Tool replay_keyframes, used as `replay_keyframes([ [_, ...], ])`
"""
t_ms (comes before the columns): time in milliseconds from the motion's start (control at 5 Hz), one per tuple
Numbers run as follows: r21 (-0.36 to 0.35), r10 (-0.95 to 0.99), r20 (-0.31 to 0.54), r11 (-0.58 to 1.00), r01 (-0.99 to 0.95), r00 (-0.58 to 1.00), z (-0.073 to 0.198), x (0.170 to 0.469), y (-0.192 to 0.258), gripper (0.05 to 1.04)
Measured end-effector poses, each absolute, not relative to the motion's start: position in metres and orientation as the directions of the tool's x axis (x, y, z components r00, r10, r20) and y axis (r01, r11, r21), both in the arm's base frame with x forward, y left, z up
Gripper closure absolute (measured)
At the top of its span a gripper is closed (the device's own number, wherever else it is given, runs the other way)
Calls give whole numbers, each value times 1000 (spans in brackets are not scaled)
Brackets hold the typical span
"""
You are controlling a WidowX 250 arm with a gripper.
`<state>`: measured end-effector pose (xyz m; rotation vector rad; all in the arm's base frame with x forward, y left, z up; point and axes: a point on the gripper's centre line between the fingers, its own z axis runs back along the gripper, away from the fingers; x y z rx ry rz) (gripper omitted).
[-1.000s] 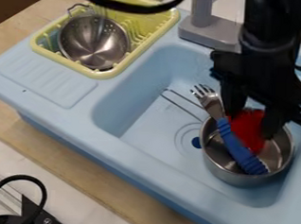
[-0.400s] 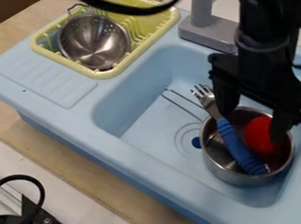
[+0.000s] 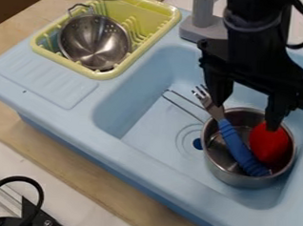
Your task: Put strawberry in the silver pot
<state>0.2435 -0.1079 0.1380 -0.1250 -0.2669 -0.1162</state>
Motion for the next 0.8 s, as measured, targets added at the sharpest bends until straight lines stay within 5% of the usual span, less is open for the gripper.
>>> replay_keyframes([
  [200,-95,-73,260,990,101,963,145,238,-101,86],
  [400,-11,18,170,1000,-17,985,138,241,-85,86],
  [800,72,179,167,979,-193,970,136,248,-30,86],
])
